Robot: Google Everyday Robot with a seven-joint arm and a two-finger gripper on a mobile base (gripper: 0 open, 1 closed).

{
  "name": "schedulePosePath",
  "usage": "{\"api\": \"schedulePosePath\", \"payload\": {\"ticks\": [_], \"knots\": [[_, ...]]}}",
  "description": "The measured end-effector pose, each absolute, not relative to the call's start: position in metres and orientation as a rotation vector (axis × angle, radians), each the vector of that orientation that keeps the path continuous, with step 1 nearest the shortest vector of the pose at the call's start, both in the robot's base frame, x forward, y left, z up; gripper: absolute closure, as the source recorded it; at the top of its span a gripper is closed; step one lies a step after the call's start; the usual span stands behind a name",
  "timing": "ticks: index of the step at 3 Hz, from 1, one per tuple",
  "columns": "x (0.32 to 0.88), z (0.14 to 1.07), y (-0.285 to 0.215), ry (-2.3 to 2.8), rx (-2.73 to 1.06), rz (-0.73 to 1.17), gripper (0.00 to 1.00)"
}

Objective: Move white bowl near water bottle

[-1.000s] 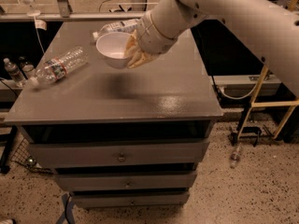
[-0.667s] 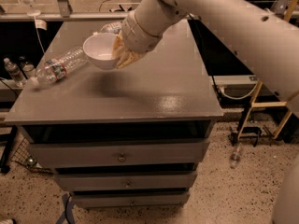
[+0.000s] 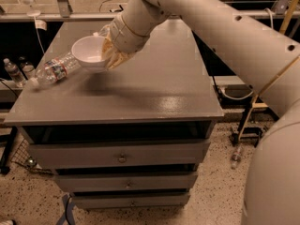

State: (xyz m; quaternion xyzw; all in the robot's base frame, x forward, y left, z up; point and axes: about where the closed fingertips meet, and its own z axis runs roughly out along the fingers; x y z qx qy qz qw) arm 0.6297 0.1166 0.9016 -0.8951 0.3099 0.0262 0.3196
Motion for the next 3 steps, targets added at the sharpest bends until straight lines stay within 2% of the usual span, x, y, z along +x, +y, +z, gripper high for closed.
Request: {"api": "schedulePosePath", "payload": {"ticks": [3], "knots": [[0.633,0.867,0.15,0.733,-2.409,0.194,1.0]]}}
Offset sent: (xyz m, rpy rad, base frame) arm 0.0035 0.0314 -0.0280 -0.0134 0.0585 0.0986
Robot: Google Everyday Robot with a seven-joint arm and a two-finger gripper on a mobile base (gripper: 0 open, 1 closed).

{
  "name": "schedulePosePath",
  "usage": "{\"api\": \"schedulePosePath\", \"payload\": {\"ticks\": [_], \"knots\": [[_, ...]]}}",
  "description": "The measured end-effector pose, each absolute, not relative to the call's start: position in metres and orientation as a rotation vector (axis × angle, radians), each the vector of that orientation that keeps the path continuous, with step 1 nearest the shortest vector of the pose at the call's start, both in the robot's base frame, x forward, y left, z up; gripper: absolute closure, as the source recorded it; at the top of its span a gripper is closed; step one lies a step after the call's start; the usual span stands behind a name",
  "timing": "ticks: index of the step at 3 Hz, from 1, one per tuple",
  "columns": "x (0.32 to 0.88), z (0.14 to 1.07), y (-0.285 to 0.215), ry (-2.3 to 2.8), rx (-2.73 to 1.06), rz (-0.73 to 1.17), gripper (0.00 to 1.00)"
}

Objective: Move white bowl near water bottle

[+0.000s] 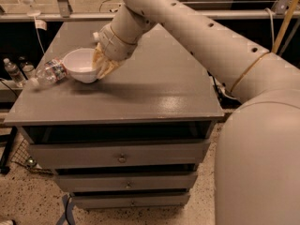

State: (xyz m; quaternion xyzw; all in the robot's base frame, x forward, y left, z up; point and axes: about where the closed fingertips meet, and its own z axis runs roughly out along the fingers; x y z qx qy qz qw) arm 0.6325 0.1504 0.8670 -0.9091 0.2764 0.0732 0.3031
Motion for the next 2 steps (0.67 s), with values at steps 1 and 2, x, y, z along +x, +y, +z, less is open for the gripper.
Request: {"api": "schedulePosePath", "payload": {"ticks": [1,2], "knots": [[0.6324,0.864,0.1507,0.734,-2.41,0.205,1.0],[0.6317,0.8611,0.1532,0.732,-2.413,0.211,0.77]]}}
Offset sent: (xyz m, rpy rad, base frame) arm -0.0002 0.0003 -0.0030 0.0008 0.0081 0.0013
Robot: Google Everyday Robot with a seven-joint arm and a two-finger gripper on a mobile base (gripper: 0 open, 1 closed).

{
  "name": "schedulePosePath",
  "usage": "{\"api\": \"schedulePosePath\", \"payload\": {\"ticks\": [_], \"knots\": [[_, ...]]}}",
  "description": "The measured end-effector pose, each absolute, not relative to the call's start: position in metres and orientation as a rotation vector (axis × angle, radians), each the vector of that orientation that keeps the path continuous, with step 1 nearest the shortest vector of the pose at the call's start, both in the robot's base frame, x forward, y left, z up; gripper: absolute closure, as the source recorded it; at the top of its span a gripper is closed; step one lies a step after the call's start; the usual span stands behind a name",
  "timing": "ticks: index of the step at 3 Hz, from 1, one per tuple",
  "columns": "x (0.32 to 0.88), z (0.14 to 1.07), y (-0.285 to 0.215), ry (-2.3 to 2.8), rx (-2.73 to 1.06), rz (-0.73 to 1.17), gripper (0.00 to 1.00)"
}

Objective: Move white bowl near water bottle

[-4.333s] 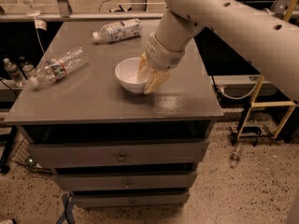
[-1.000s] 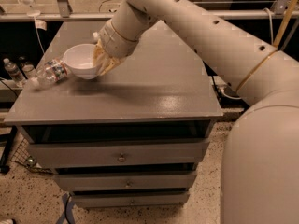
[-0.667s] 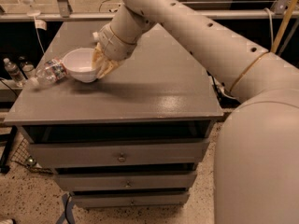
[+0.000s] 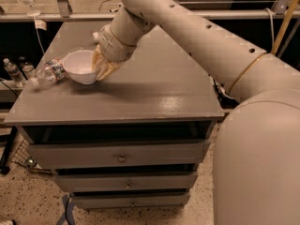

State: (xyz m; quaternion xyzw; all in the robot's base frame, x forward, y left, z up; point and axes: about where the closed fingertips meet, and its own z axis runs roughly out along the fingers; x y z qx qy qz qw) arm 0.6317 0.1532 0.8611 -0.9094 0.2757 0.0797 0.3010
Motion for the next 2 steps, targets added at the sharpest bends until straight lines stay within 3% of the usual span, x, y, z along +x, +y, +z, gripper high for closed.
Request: {"api": "schedulePosePath", "payload": {"ticks": [2], "knots": [[0.6307,0.8571,0.1565,0.728,-2.417,0.221,0.31]]}}
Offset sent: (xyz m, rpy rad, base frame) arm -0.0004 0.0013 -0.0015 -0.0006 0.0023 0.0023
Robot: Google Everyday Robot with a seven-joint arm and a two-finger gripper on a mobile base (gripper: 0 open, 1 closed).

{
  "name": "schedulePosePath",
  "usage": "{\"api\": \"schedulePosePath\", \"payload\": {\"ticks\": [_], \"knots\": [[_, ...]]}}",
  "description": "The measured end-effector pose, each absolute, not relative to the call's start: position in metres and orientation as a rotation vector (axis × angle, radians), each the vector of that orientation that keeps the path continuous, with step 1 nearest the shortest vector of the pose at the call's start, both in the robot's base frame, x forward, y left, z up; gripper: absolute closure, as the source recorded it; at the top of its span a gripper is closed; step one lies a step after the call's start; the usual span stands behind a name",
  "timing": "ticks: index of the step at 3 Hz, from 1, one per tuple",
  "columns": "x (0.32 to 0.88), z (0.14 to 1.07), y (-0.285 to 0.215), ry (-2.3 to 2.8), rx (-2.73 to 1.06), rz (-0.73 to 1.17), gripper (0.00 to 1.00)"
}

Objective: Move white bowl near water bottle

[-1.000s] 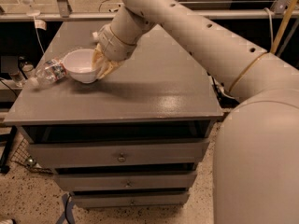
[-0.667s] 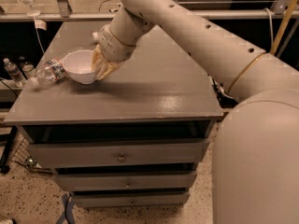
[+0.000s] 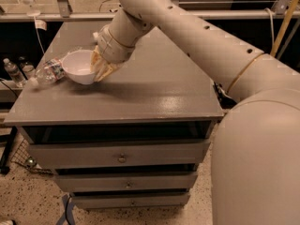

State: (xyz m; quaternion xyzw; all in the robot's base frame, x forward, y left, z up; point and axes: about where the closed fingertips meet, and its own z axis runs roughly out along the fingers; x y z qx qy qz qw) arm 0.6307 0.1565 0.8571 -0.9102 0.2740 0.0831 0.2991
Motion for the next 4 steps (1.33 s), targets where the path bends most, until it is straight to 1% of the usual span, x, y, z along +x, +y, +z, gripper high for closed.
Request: {"api": "schedulePosePath", "payload": {"ticks": [1,2,4], "knots": [[0.6301,0.8548,0.1584,0.726,-2.42,0.226,0.07],[0.6297,0.8532,0.1597,0.724,-2.421,0.23,0.0],[0.6298,0.8579,0.1607,0.71,-2.397,0.231,0.0]]}}
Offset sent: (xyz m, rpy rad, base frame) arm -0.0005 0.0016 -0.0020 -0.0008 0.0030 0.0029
